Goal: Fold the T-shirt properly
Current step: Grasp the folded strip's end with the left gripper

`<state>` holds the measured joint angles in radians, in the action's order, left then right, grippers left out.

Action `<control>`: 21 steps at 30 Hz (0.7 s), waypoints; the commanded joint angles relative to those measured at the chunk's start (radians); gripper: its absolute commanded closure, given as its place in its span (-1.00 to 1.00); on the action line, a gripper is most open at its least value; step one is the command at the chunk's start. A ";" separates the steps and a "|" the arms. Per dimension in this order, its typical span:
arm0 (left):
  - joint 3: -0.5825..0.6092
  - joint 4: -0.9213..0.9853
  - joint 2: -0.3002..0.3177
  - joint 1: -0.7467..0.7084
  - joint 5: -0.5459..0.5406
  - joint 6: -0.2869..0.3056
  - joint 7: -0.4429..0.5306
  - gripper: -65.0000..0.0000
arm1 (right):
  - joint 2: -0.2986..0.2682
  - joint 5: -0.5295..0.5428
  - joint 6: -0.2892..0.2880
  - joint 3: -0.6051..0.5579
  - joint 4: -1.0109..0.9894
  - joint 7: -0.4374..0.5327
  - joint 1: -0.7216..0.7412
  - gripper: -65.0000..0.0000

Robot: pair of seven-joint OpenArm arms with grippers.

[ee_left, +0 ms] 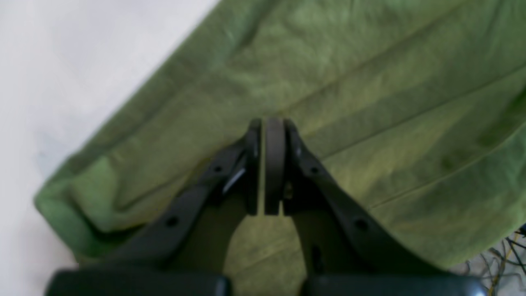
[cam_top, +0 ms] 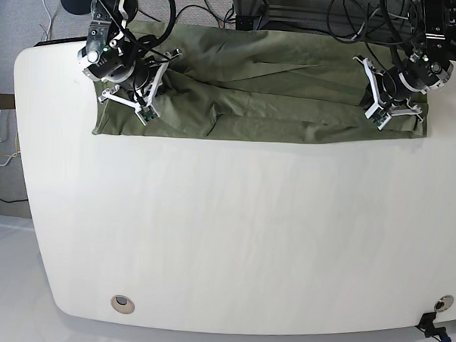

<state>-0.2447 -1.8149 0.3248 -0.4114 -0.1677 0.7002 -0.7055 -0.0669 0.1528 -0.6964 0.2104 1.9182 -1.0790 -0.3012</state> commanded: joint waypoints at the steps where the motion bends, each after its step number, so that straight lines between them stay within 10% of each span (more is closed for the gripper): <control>1: -0.002 0.040 0.015 0.007 -0.008 -0.002 0.017 1.00 | -0.012 0.009 -0.002 0.001 -0.033 0.039 0.001 1.00; 21: 0.101 0.312 0.037 0.340 0.063 -0.002 0.019 1.00 | -0.093 0.009 -0.002 0.024 -0.421 0.248 0.201 1.00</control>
<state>-0.1390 -1.4765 0.3443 -0.0826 -0.1150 0.6975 -0.6701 -0.1516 0.2554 -0.7238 0.2340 1.5085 -0.7441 -0.0978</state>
